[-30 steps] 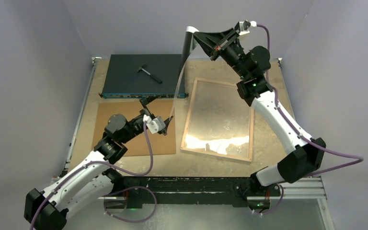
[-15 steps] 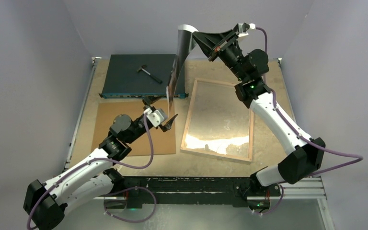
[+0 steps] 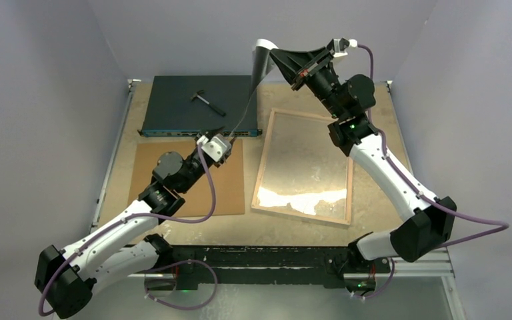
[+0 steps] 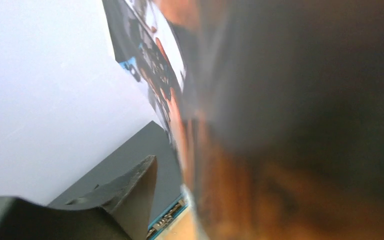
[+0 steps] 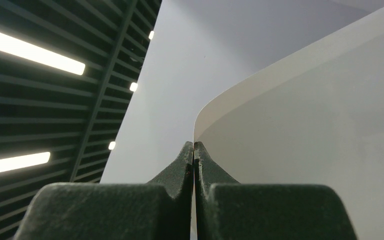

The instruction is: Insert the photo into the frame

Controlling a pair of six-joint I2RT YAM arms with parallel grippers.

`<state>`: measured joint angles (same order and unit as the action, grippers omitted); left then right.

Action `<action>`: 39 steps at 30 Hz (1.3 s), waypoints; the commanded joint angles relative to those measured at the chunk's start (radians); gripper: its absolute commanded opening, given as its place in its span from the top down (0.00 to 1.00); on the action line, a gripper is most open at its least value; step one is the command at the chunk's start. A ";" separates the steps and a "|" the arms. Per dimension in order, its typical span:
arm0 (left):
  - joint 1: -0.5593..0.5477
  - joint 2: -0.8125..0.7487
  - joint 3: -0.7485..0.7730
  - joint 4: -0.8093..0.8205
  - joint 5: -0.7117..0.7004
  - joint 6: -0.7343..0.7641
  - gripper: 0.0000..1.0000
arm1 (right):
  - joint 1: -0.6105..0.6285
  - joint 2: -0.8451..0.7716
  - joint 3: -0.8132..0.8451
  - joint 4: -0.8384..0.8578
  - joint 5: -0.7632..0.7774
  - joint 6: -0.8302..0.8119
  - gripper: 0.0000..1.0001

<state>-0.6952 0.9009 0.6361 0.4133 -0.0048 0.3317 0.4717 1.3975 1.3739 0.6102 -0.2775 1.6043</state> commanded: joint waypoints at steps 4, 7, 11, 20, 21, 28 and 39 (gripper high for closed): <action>-0.003 -0.040 0.069 -0.028 -0.015 -0.009 0.84 | 0.004 -0.041 -0.018 0.008 -0.014 -0.011 1.00; -0.002 -0.052 0.071 -0.044 -0.020 -0.002 0.96 | -0.007 -0.060 -0.037 -0.018 -0.013 -0.024 1.00; -0.002 -0.071 0.086 -0.091 -0.008 0.002 1.00 | -0.060 -0.067 -0.040 -0.064 -0.072 -0.102 0.77; -0.003 -0.109 0.110 -0.202 0.108 0.096 1.00 | -0.309 0.029 0.004 0.124 -0.725 -0.469 0.05; -0.003 -0.109 0.120 -0.219 0.121 0.100 1.00 | -0.332 0.033 0.009 0.129 -0.801 -0.531 0.02; -0.002 -0.097 0.205 -0.316 0.186 0.093 1.00 | -0.389 -0.051 -0.043 -0.249 -0.761 -1.307 0.01; -0.002 -0.101 0.312 -0.412 0.177 0.067 1.00 | -0.465 -0.066 -0.348 0.165 -0.958 -1.296 0.01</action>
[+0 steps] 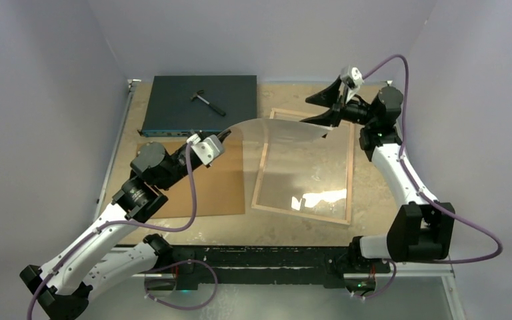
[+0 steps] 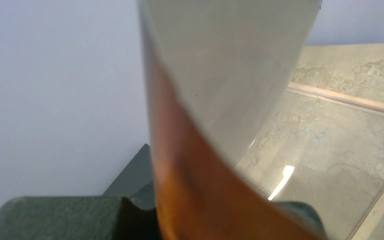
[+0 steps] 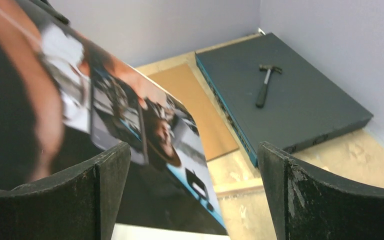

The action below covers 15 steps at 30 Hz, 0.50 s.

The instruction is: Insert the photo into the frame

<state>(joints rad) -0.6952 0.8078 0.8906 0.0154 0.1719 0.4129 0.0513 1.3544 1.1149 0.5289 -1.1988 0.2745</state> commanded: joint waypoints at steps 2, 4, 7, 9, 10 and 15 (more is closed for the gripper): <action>-0.001 -0.004 0.077 -0.056 -0.016 -0.035 1.00 | -0.077 0.005 -0.101 0.319 -0.032 0.091 0.02; -0.001 0.000 0.099 -0.081 -0.042 -0.056 1.00 | -0.085 0.043 -0.078 0.331 -0.045 0.129 0.03; -0.001 0.009 0.134 -0.121 -0.138 -0.115 1.00 | -0.091 0.050 -0.082 0.423 -0.097 0.189 0.03; -0.001 0.010 0.152 -0.156 -0.164 -0.137 1.00 | -0.100 0.048 -0.134 0.623 -0.134 0.312 0.02; -0.001 0.011 0.164 -0.177 -0.170 -0.147 1.00 | -0.109 0.052 -0.167 0.758 -0.136 0.384 0.02; 0.000 0.028 0.218 -0.261 -0.169 -0.149 1.00 | -0.134 0.220 -0.210 1.552 -0.055 0.923 0.02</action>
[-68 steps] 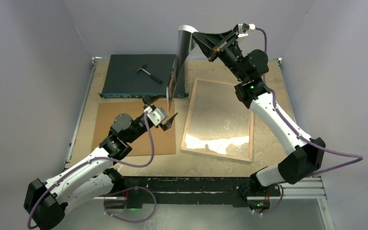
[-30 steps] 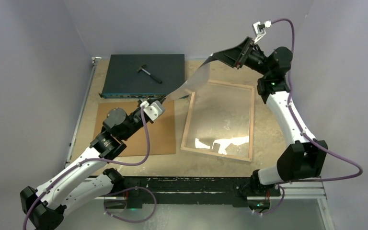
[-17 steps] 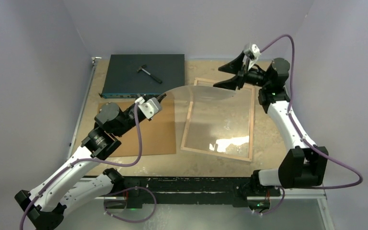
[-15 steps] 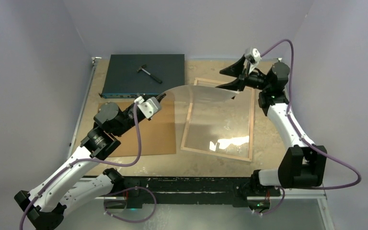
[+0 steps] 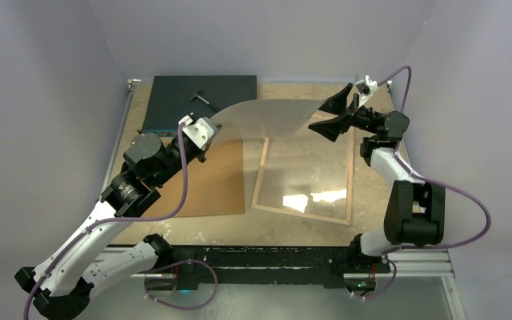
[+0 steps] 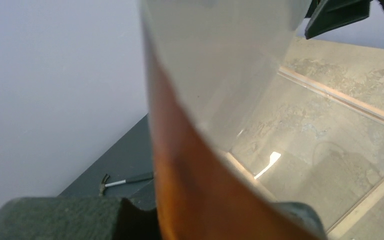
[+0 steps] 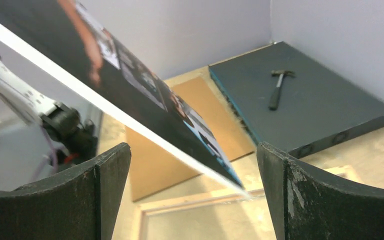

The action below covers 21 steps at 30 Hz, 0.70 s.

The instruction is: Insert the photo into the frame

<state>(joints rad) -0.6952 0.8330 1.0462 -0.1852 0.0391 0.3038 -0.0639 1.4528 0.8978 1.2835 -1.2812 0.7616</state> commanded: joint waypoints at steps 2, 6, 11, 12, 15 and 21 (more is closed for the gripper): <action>0.000 0.003 0.074 -0.068 -0.010 -0.024 1.00 | 0.023 0.158 0.048 0.800 0.021 0.433 0.02; -0.001 0.024 0.109 -0.104 0.011 -0.006 1.00 | 0.084 0.157 0.082 0.800 0.002 0.395 0.03; -0.001 0.020 0.108 -0.110 0.058 0.019 1.00 | 0.089 0.151 0.108 0.798 -0.014 0.380 0.05; 0.000 0.024 0.113 -0.117 0.066 0.019 1.00 | 0.090 0.148 0.113 0.799 -0.012 0.369 0.05; -0.001 0.045 0.148 -0.144 0.091 0.023 1.00 | 0.090 0.151 0.134 0.798 -0.006 0.338 0.06; -0.001 0.049 0.169 -0.163 0.114 0.031 1.00 | 0.089 0.182 0.189 0.797 -0.019 0.320 0.05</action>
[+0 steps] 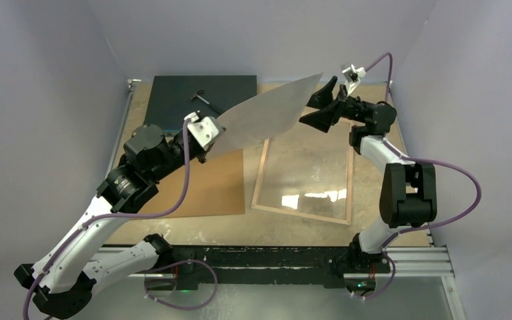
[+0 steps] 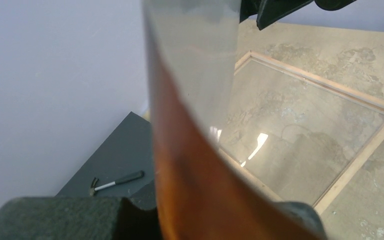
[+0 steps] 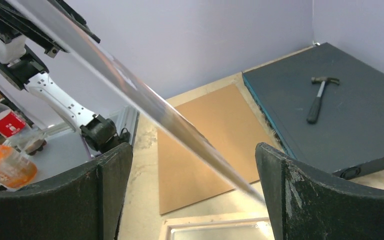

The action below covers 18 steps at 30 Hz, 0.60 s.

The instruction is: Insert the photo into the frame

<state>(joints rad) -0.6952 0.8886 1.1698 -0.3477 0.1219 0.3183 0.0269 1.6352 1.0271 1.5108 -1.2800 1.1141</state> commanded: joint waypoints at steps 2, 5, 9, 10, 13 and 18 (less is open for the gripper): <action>-0.001 -0.007 0.047 -0.001 0.033 0.016 1.00 | -0.001 -0.001 0.074 0.573 -0.014 -0.049 0.05; -0.001 -0.007 0.047 -0.001 0.036 0.013 1.00 | 0.015 0.003 0.105 0.576 -0.020 -0.052 0.06; -0.001 -0.002 0.050 0.007 0.024 0.009 1.00 | 0.074 -0.013 0.110 0.576 -0.059 -0.038 0.12; -0.001 0.000 0.052 0.010 0.017 0.009 1.00 | 0.083 -0.031 0.091 0.576 -0.058 -0.045 0.14; 0.000 0.004 0.051 0.027 -0.012 0.017 1.00 | 0.098 -0.087 0.024 0.575 -0.057 -0.062 0.21; -0.001 0.030 0.061 0.056 -0.041 0.039 1.00 | 0.107 -0.146 -0.011 0.572 -0.069 -0.048 0.42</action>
<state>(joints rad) -0.6952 0.8997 1.1767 -0.3534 0.1135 0.3374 0.1310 1.5570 1.0145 1.5112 -1.3289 1.0733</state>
